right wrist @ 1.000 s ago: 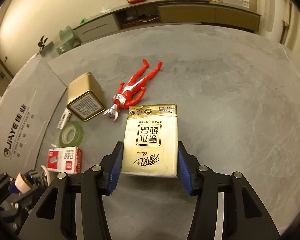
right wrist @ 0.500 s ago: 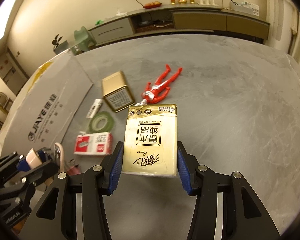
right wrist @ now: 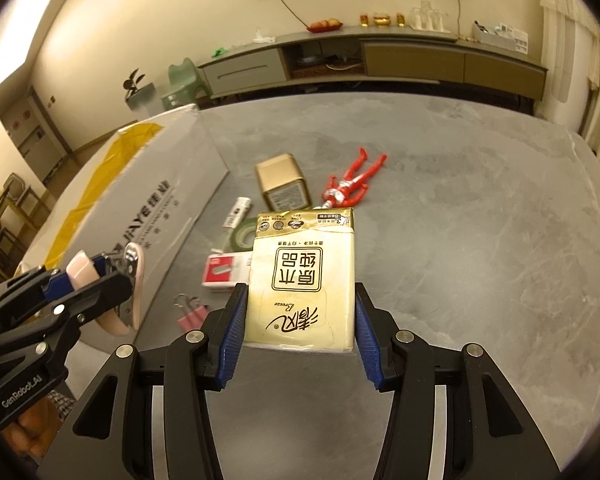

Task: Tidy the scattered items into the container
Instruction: 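Carry the pink mouse and tissue pack in both grippers over the box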

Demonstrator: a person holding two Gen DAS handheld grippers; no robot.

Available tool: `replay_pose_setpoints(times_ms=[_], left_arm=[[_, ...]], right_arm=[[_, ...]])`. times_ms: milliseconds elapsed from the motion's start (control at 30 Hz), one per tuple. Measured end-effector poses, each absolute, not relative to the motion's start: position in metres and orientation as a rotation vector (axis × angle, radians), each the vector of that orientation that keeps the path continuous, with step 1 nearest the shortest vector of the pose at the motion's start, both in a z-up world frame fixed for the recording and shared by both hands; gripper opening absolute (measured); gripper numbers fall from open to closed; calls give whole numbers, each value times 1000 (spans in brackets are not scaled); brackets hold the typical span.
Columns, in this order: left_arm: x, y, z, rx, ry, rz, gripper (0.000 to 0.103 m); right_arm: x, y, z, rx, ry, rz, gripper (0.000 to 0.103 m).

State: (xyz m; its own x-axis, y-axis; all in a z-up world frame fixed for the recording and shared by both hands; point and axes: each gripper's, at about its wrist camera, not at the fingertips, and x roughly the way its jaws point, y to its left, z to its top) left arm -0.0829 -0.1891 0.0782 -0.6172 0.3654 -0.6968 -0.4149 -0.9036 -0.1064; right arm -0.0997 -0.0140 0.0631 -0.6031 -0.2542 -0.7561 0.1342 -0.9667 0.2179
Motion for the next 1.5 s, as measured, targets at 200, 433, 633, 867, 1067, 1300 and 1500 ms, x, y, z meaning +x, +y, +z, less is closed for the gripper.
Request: replay_pose_setpoints(times_ms=[200,433,633,867,1067,1300,1500], left_arm=[[-74,-199,95,-1013,79,2512,27],[-64,-213,114,-963,60,2541,27],[-58,-226,127,-929,40,2568,27],[-57,-247,137,-906,-3,2609,27],[-59,-267,145,-884,-49,2646,27],[-67,-295,147,-881,-110,2688,27],[-78,-321,146,-885,-171,2728,27]], right_arm=[[-87,-28,81,1228,-176,-2626,52],[-76,-46,103,1170,-148,-2628,53],[-69,-67,120,1122,-123,-2619,53],[-67,-93,139,1057,-96,-2611,53],[-71,-116,151,1008,-79,-2601,53],[-80,-146,157,974,-62,-2577,53],[-94,-169,146,987,-40,-2548,53]])
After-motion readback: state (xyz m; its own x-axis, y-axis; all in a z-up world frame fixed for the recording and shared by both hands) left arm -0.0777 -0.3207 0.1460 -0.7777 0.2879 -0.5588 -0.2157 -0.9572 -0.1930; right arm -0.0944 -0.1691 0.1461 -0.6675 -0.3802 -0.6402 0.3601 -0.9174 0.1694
